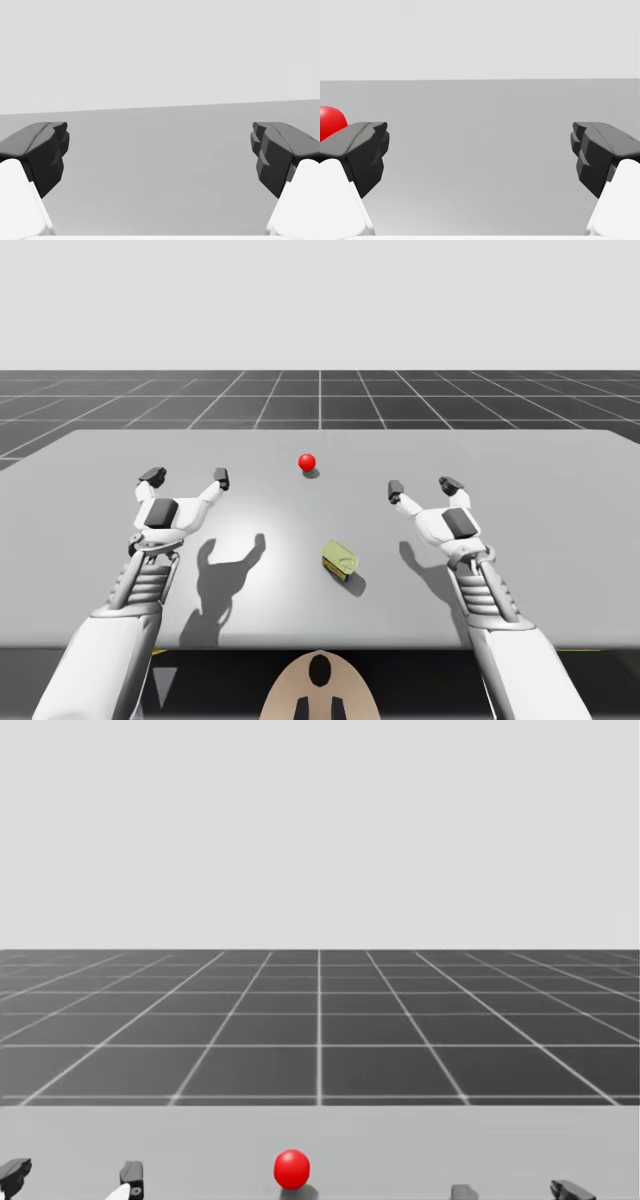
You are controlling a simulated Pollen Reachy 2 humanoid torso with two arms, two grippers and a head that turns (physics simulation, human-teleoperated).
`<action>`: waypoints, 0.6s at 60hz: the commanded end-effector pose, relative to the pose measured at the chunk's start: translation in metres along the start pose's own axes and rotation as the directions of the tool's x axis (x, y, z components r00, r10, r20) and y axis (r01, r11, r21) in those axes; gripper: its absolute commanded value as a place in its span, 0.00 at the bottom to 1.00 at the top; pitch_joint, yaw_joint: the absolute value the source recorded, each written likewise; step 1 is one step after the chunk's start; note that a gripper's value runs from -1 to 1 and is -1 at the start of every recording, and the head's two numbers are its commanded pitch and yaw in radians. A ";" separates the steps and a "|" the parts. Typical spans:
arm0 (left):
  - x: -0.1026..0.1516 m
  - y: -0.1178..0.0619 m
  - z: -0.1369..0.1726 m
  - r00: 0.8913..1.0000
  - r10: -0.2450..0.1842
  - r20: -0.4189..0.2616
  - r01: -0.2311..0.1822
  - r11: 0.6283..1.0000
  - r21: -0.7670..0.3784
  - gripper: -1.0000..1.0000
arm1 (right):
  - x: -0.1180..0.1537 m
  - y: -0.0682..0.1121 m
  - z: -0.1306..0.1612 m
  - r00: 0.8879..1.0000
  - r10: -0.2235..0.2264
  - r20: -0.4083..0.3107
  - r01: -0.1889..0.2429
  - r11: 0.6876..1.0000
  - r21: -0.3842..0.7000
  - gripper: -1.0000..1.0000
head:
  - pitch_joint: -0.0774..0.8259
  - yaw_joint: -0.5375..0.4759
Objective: Watch the red light. When it turns green, pick up the object.
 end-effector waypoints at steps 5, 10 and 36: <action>-0.001 0.000 -0.001 1.000 0.000 -0.010 0.000 1.000 0.006 0.00 | 0.000 0.005 0.002 0.999 -0.040 0.009 0.040 0.999 0.010 0.00 | 0.10 0.53; -0.001 0.000 -0.001 1.000 0.001 -0.013 -0.001 1.000 0.007 0.00 | 0.001 0.006 0.001 1.000 -0.028 -0.004 0.028 1.000 -0.001 0.00 | 0.13 0.53; -0.006 -0.002 -0.002 0.999 -0.024 -0.038 0.024 1.000 -0.007 0.00 | 0.002 0.003 0.000 1.000 -0.003 0.008 0.003 1.000 -0.018 0.00 | 0.48 0.56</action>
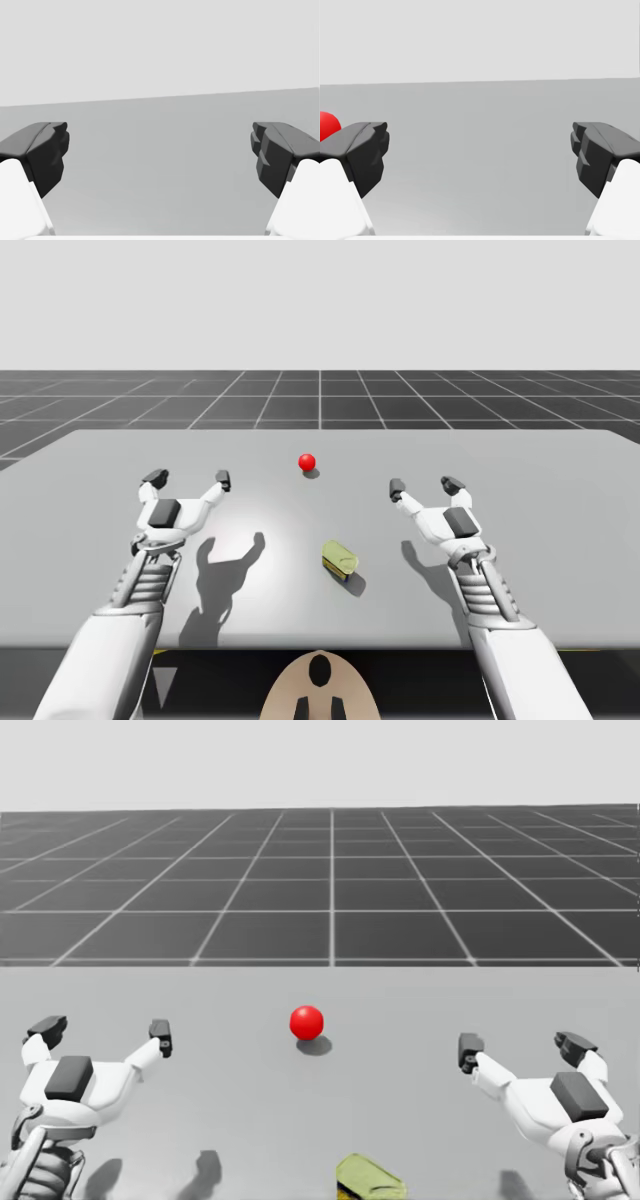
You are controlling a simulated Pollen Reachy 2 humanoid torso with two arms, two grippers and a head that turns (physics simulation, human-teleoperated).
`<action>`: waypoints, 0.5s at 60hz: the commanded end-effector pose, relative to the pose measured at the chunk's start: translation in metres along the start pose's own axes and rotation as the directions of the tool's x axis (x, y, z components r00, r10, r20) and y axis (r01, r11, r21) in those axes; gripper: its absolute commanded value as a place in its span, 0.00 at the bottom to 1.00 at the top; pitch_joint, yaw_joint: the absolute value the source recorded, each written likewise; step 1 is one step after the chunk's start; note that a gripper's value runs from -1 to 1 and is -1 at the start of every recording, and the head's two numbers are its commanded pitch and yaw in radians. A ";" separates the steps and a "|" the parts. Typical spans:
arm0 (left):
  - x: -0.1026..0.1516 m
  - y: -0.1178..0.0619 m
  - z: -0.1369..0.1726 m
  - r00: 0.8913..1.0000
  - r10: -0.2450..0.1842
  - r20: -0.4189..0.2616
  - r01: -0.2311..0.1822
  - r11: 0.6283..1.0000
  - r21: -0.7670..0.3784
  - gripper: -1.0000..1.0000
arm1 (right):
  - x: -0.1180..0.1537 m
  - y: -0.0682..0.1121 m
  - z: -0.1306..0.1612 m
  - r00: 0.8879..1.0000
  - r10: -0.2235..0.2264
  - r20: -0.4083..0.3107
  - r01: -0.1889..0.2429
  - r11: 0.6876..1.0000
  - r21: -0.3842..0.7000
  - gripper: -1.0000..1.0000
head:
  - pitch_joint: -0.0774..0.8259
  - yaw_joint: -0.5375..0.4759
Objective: Watch the red light. When it turns green, pick up the object.
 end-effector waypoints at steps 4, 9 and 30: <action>-0.003 -0.002 -0.001 1.000 -0.016 -0.011 0.016 1.000 -0.009 0.00 | 0.000 0.003 0.001 1.000 0.017 0.011 -0.017 1.000 0.007 0.00 | 0.52 0.57; -0.004 -0.002 -0.002 1.000 -0.021 -0.014 0.020 1.000 -0.012 0.00 | 0.000 0.003 0.002 1.000 0.027 0.013 -0.027 1.000 0.009 0.00 | 0.56 0.58; -0.002 -0.004 0.000 1.000 -0.024 0.011 0.025 0.999 -0.027 0.00 | -0.001 0.005 0.002 0.998 0.058 0.022 -0.058 0.998 0.011 0.00 | 0.58 0.59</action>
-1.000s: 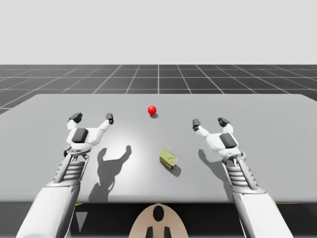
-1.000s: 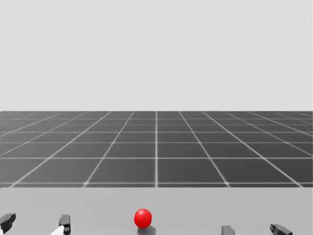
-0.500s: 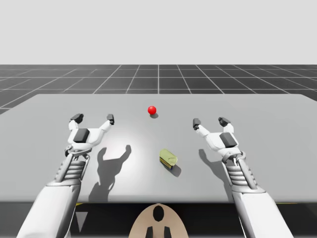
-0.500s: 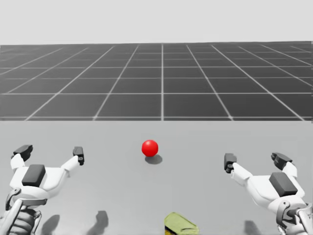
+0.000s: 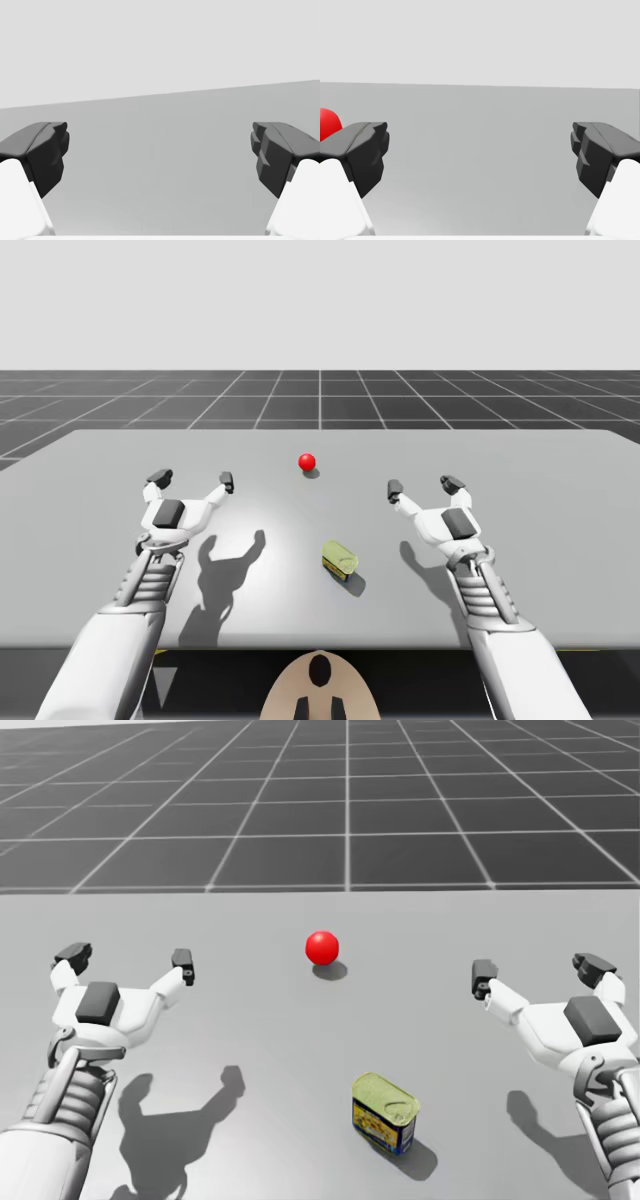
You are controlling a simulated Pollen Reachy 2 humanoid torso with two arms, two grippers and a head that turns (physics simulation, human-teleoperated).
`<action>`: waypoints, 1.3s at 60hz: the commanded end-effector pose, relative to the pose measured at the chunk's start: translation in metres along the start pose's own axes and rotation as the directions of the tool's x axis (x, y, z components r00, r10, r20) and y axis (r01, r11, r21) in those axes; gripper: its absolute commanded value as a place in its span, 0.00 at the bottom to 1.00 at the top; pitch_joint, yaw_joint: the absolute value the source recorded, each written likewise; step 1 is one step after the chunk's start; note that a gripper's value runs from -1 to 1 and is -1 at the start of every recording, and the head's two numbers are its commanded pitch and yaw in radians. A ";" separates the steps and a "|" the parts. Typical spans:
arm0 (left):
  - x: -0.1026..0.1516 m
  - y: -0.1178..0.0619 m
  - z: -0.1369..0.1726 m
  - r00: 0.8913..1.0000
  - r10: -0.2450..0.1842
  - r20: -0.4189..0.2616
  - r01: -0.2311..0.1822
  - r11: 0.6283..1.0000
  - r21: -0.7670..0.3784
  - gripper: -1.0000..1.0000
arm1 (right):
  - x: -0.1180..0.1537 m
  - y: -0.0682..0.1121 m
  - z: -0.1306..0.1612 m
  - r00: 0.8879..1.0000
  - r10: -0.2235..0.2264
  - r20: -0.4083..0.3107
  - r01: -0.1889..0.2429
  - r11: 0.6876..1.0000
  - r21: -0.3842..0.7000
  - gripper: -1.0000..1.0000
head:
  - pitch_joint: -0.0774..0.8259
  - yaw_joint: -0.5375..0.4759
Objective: Watch the red light. When it turns green, pick up the object.
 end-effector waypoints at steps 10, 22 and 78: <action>0.002 0.000 0.002 0.999 -0.005 0.033 0.005 1.000 -0.009 0.00 | -0.001 0.002 0.001 1.000 0.023 0.008 -0.023 1.000 0.002 0.00 | 0.57 0.59; 0.002 -0.001 0.003 0.999 -0.008 0.034 0.008 1.000 -0.012 0.00 | 0.000 0.002 0.001 1.000 0.027 0.011 -0.027 1.000 0.002 0.00 | 0.56 0.58; 0.001 -0.003 0.003 1.000 -0.013 0.025 0.014 1.000 -0.017 0.00 | 0.000 0.001 0.000 0.999 0.031 0.011 -0.031 1.000 0.004 0.00 | 0.55 0.58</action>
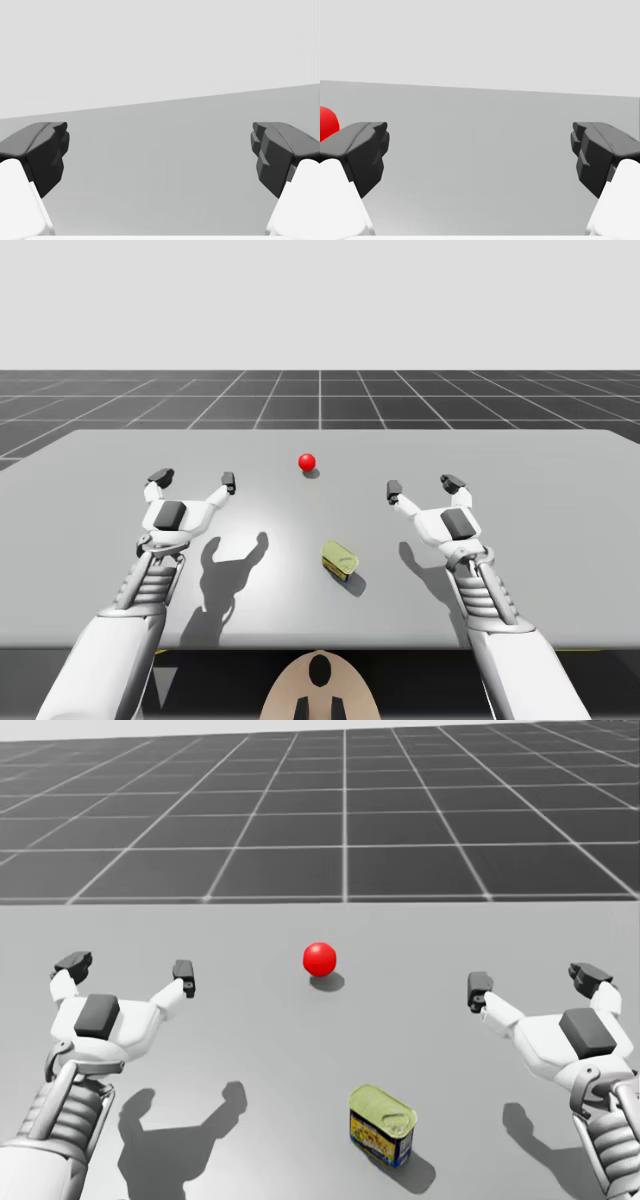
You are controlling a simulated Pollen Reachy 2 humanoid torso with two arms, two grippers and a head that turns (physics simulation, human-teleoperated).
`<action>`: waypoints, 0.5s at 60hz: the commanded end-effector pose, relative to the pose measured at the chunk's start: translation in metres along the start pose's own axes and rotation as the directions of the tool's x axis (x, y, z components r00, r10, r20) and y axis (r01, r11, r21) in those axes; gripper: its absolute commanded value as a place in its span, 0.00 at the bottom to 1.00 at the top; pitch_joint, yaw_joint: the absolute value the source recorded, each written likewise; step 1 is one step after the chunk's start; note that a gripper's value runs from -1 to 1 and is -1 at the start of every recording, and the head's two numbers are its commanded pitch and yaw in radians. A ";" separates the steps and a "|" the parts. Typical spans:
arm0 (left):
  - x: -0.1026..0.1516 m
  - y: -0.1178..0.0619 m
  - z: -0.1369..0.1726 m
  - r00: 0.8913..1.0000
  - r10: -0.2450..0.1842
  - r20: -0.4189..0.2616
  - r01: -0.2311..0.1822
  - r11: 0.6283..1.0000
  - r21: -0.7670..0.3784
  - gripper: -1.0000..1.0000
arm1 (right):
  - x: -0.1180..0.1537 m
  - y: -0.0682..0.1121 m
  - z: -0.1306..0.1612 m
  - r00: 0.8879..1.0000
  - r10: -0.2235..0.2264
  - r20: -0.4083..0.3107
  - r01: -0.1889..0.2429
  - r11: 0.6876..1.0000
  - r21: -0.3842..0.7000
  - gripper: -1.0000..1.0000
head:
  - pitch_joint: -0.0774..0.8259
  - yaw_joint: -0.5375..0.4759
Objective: Watch the red light. When it turns green, pick up the object.
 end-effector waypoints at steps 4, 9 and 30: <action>0.000 0.000 0.000 1.000 -0.001 -0.003 0.001 1.000 0.000 0.00 | 0.000 0.000 0.000 1.000 -0.002 0.000 0.002 1.000 0.000 0.00 | 0.55 0.58; 0.000 0.000 -0.001 1.000 -0.001 -0.003 0.001 1.000 0.001 0.00 | 0.000 0.000 -0.001 1.000 -0.002 -0.001 0.002 1.000 -0.002 0.00 | 0.55 0.59; -0.001 0.000 -0.001 1.000 -0.002 -0.006 0.002 1.000 0.002 0.00 | 0.000 0.000 -0.001 1.000 0.000 0.000 0.000 1.000 -0.003 0.00 | 0.56 0.59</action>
